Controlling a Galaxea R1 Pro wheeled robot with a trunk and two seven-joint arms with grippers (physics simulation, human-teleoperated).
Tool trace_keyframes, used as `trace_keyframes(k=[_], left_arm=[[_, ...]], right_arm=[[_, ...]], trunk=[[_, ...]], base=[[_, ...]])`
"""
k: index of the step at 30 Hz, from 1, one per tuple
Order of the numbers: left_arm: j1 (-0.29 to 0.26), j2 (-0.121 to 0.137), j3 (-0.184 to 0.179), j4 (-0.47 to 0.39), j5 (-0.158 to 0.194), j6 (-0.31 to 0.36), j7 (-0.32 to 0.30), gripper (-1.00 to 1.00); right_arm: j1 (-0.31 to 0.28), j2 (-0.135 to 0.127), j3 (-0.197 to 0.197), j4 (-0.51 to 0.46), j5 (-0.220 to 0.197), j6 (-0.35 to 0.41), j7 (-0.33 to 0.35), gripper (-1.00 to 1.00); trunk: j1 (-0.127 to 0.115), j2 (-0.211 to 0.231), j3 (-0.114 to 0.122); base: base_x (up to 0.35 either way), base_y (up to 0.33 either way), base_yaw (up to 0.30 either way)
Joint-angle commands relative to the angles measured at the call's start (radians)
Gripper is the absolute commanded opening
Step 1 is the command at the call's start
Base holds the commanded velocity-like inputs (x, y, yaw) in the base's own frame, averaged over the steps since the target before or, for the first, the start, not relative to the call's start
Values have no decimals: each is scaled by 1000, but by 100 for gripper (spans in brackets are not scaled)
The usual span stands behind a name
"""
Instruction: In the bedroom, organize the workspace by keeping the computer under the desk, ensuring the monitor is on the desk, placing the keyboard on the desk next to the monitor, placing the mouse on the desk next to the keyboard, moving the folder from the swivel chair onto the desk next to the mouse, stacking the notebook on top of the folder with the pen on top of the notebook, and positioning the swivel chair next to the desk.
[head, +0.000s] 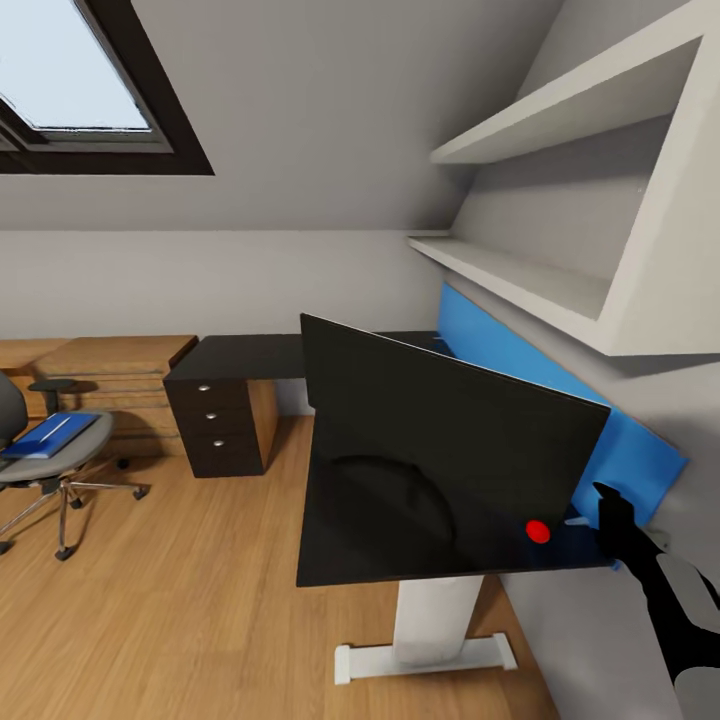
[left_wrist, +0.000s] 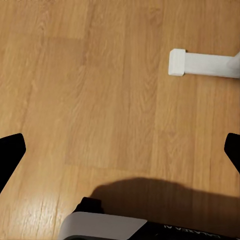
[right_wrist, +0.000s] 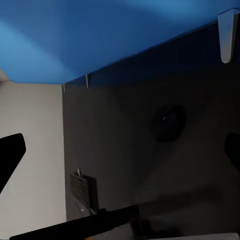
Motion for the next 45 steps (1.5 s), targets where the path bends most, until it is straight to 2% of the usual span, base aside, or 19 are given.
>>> trace_keyframes(k=[1, 10, 16, 21, 23, 30, 38, 45], left_arm=[[-1, 1, -8, 0, 11, -5, 7, 100], [-1, 1, -9, 0, 11, -5, 7, 100], [-1, 2, -8, 0, 11, -5, 8, 100], [-1, 2, -8, 0, 11, -5, 8, 100], [-1, 2, -8, 0, 11, -5, 8, 100], [-1, 2, -7, 0, 11, -5, 9, 100], [-1, 2, -7, 0, 12, -5, 9, 100], [-1, 2, -7, 0, 12, -6, 9, 100]], right_arm=[[-1, 0, -2, -2, -7, 5, -7, 100], [-1, -3, 35, -2, 10, 26, 1, 100], [-1, -4, 41, -2, 14, 38, 2, 100], [-1, -3, 44, 0, 57, 43, 3, 100], [-1, -3, 44, 0, 60, 46, 2, 100], [-1, -4, 46, -1, 66, 108, 4, 100], [-1, -9, 47, -2, 69, 117, 1, 100], [-1, -21, 45, -2, 98, 186, 2, 100]], trunk=[[0, -1, -1], [0, -1, -1], [0, -1, -1], [0, -1, -1], [0, -1, -1], [0, -1, -1], [0, -1, -1], [0, -1, -1]], base=[[13, -2, 0], [2, 0, 0], [0, 0, 0], [0, 0, 0], [0, 0, 0], [0, 0, 0], [0, 0, 0], [0, 0, 0]])
